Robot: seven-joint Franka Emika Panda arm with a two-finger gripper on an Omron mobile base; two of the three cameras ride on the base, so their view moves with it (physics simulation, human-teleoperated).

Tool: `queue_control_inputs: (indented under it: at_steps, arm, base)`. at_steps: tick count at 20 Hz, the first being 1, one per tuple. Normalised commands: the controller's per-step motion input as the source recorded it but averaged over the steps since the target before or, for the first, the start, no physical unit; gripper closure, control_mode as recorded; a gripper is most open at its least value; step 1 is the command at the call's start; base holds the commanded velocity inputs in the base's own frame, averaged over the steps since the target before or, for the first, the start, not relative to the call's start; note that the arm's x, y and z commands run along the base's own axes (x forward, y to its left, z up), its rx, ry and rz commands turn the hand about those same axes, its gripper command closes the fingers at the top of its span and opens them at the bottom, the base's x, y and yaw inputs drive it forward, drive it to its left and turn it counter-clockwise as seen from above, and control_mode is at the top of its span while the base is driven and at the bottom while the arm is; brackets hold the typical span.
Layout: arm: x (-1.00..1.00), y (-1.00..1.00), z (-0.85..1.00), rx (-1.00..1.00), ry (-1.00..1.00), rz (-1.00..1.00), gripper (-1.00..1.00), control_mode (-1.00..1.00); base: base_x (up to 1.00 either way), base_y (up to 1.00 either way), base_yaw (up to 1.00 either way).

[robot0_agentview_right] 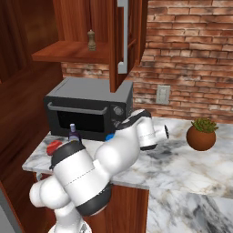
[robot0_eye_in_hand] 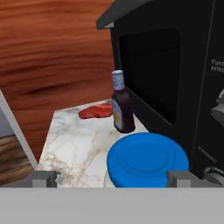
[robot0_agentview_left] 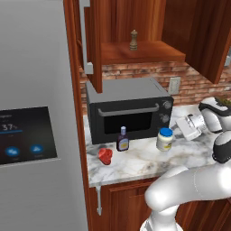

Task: There are various items on the counter. Only move the condiments/shakers into the cabinet.

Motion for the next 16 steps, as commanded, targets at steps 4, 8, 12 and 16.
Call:
queue_control_inputs:
  at_steps: [4, 8, 12, 16]
  arm:
    - [0.16, -0.06, -0.17, 0.00, 0.00, 0.00, -1.00, -1.00]
    - [0.24, -0.17, -0.12, 0.00, 0.00, 0.00, -1.00, -1.00]
    - [0.01, -0.13, -0.02, 0.00, 0.00, 0.00, -1.00, -1.00]
    - [0.00, 0.00, 0.00, 0.00, 0.00, 0.00, -1.00, -1.00]
  base:
    - [0.00, 0.00, 0.00]
    - [0.00, 0.00, 0.00]
    - [0.00, 0.00, 0.00]
    - [0.00, 0.00, 0.00]
